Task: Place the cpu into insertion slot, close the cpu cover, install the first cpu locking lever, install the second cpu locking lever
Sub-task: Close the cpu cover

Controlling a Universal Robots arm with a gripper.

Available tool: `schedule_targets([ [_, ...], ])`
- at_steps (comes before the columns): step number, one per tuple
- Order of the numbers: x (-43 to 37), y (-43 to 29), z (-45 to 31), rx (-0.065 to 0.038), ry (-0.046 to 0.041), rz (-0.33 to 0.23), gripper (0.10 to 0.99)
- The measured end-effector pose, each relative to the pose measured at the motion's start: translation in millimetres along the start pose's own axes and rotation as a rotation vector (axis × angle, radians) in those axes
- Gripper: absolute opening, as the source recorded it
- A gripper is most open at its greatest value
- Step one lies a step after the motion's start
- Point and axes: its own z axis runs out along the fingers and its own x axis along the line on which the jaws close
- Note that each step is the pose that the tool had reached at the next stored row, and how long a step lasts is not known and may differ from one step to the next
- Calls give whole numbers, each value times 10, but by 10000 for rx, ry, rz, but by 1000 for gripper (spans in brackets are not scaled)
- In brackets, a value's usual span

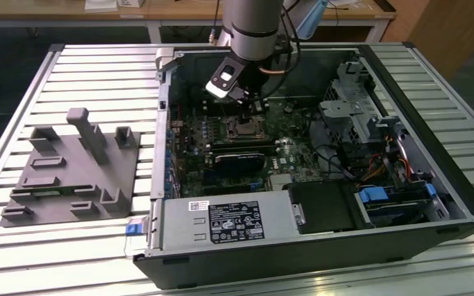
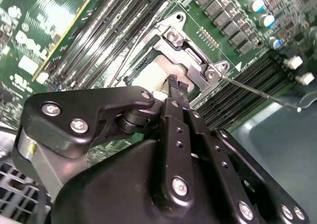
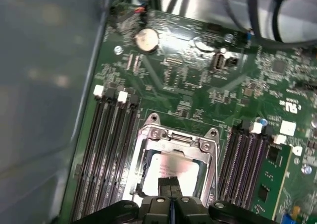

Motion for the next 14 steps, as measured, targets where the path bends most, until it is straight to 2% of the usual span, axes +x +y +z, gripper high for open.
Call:
schedule_targets([
  [14,0,0,6,14,-21,-2550,106],
])
